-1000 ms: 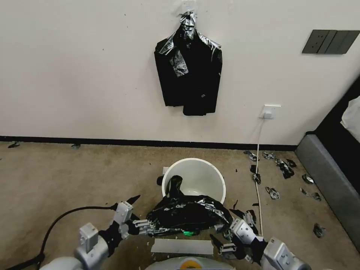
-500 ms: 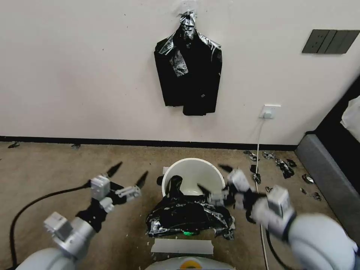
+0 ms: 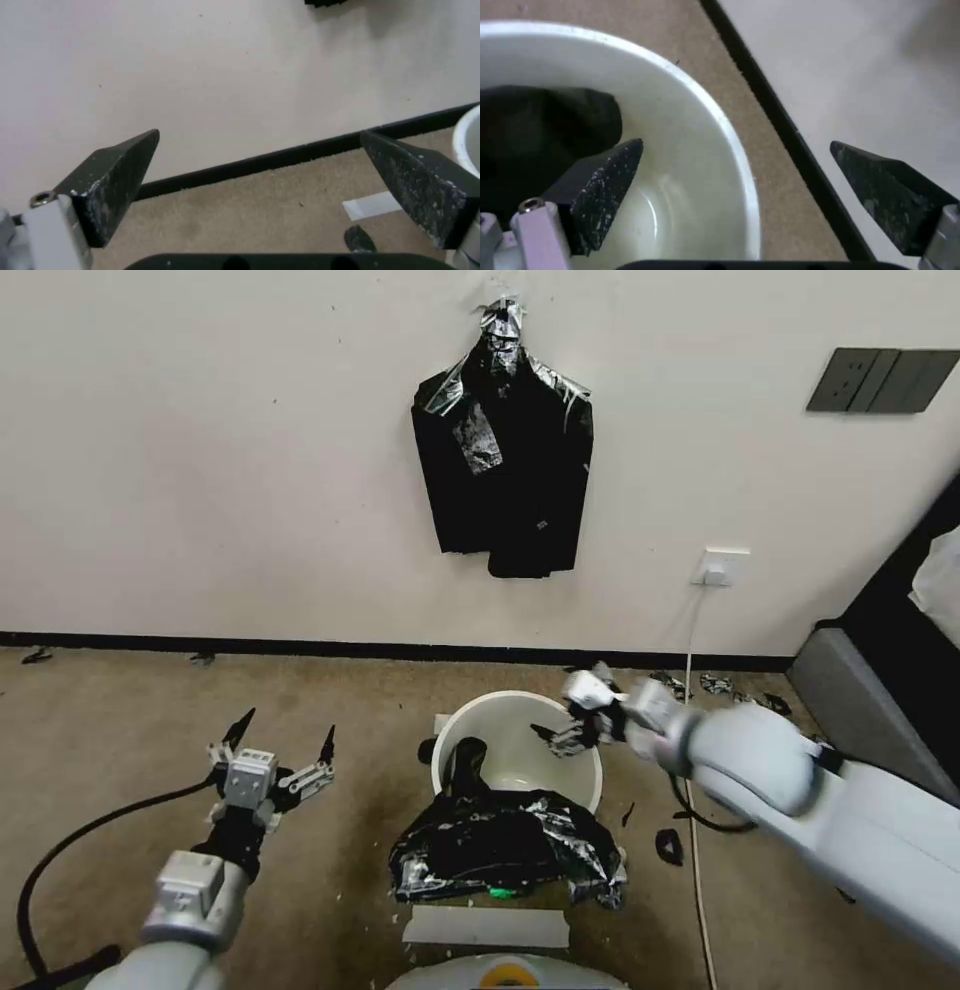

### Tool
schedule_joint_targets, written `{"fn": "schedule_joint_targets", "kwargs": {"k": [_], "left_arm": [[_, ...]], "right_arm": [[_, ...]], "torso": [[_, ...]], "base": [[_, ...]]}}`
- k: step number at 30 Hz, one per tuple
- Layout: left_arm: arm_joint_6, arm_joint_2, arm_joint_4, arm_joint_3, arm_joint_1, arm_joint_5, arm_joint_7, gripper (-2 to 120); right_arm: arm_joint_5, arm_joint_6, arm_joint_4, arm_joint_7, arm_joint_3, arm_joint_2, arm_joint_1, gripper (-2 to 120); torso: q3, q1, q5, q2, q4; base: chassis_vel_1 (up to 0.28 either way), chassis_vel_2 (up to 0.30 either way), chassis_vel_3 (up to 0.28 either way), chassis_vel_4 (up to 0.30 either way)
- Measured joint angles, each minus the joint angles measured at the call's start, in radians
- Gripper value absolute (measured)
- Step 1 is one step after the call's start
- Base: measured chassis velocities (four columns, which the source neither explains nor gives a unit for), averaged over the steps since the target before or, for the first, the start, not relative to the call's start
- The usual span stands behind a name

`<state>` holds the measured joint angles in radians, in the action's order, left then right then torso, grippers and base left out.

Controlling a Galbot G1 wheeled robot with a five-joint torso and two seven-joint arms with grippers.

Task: Place a trash bag onto the trash bin.

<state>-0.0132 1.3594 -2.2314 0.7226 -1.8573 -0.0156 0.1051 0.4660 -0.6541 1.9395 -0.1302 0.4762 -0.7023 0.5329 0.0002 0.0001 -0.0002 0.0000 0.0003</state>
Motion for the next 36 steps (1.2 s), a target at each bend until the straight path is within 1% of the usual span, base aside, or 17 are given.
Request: {"fn": "schedule_joint_targets", "kwargs": {"k": [1, 2, 5, 10, 12, 13, 16, 19, 20, 22, 23, 24, 26, 28, 29, 31, 36], "left_arm": [[-0.024, -0.002, 0.010, 0.007, -0.003, 0.000, 0.015, 100], [-0.024, -0.002, 0.010, 0.007, -0.003, 0.000, 0.015, 100], [-0.065, -0.005, 0.035, 0.012, -0.009, 0.003, 0.042, 100], [-0.069, 0.009, 0.038, 0.000, -0.015, 0.008, 0.048, 100], [-0.069, 0.020, 0.045, -0.019, -0.015, 0.020, 0.049, 100], [-0.069, 0.030, 0.047, -0.029, -0.015, 0.027, 0.049, 100], [-0.069, 0.035, 0.048, -0.035, -0.016, 0.029, 0.049, 100], [-0.068, 0.040, 0.049, -0.042, -0.016, 0.036, 0.050, 100], [-0.068, 0.040, 0.049, -0.042, -0.016, 0.036, 0.050, 100], [-0.067, 0.042, 0.050, -0.044, -0.015, 0.037, 0.050, 100], [-0.067, 0.042, 0.050, -0.044, -0.015, 0.037, 0.050, 100], [-0.067, 0.043, 0.051, -0.044, -0.015, 0.037, 0.050, 100], [-0.067, 0.044, 0.051, -0.045, -0.016, 0.038, 0.050, 100], [-0.066, 0.047, 0.052, -0.047, -0.018, 0.039, 0.050, 100], [-0.066, 0.047, 0.052, -0.047, -0.018, 0.039, 0.050, 100], [-0.066, 0.048, 0.052, -0.049, -0.019, 0.039, 0.049, 100], [-0.066, 0.048, 0.056, -0.051, -0.018, 0.039, 0.049, 100]], "right_arm": [[0.002, -0.011, -0.039, -0.012, 0.059, -0.022, -0.052, 100], [0.002, -0.011, -0.039, -0.012, 0.059, -0.022, -0.052, 100], [0.013, -0.030, -0.148, -0.036, 0.186, -0.077, -0.160, 100], [0.047, -0.043, -0.217, -0.046, 0.255, -0.121, -0.226, 100], [0.067, -0.048, -0.252, -0.048, 0.300, -0.134, -0.270, 92], [0.072, -0.050, -0.266, -0.052, 0.319, -0.136, -0.285, 85], [0.073, -0.051, -0.271, -0.054, 0.330, -0.135, -0.294, 78], [0.073, -0.051, -0.273, -0.056, 0.340, -0.133, -0.302, 61], [0.073, -0.051, -0.273, -0.056, 0.340, -0.133, -0.302, 61], [0.075, -0.051, -0.273, -0.058, 0.344, -0.133, -0.307, 52], [0.075, -0.051, -0.273, -0.058, 0.344, -0.133, -0.307, 52], [0.075, -0.051, -0.274, -0.059, 0.347, -0.133, -0.310, 45], [0.075, -0.051, -0.277, -0.059, 0.350, -0.133, -0.312, 41], [0.076, -0.051, -0.281, -0.062, 0.353, -0.134, -0.312, 32], [0.076, -0.051, -0.281, -0.062, 0.353, -0.134, -0.312, 32], [0.080, -0.050, -0.281, -0.066, 0.356, -0.135, -0.313, 22], [0.083, -0.049, -0.280, -0.066, 0.359, -0.135, -0.315, 19]], "torso": [[0.000, 0.000, 0.0004, 0.000, -0.0003], [0.000, 0.000, 0.0004, 0.000, -0.0003], [0.000, 0.000, -0.0001, 0.000, -0.0003], [0.000, 0.000, 0.0000, 0.000, -0.0002], [0.000, 0.000, -0.0002, 0.000, -0.0003], [0.000, 0.000, 0.0003, 0.000, -0.0003], [0.000, 0.000, 0.0001, 0.000, -0.0003], [0.000, 0.000, 0.0002, 0.000, -0.0004], [0.000, 0.000, 0.0002, 0.000, -0.0004], [0.000, 0.000, 0.0002, 0.000, -0.0004], [0.000, 0.000, 0.0002, 0.000, -0.0004], [0.000, 0.000, 0.0001, 0.000, -0.0004], [0.000, 0.000, 0.0001, 0.000, -0.0004], [0.000, 0.000, 0.0001, 0.000, -0.0004], [0.000, 0.000, 0.0001, 0.000, -0.0004], [0.000, 0.000, 0.0001, 0.000, -0.0005], [0.000, 0.000, 0.0003, 0.000, -0.0004]], "base": [[0.000, 0.000, 0.000, 0.000], [0.000, 0.000, 0.000, 0.000], [0.000, 0.000, 0.000, 0.000], [0.000, 0.000, 0.000, 0.000], [0.000, 0.000, 0.000, 0.000], [0.000, 0.000, 0.000, 0.000], [0.000, 0.000, 0.000, 0.000], [0.000, 0.000, 0.000, 0.000], [0.000, 0.000, 0.000, 0.000], [0.000, 0.000, 0.000, 0.000], [0.000, 0.000, 0.000, 0.000], [0.000, 0.000, 0.000, 0.000], [0.000, 0.000, 0.000, 0.000], [0.000, 0.000, 0.000, 0.000], [0.000, 0.000, 0.000, 0.000], [0.000, 0.000, 0.000, 0.000], [0.000, 0.000, 0.000, 0.000]]}}
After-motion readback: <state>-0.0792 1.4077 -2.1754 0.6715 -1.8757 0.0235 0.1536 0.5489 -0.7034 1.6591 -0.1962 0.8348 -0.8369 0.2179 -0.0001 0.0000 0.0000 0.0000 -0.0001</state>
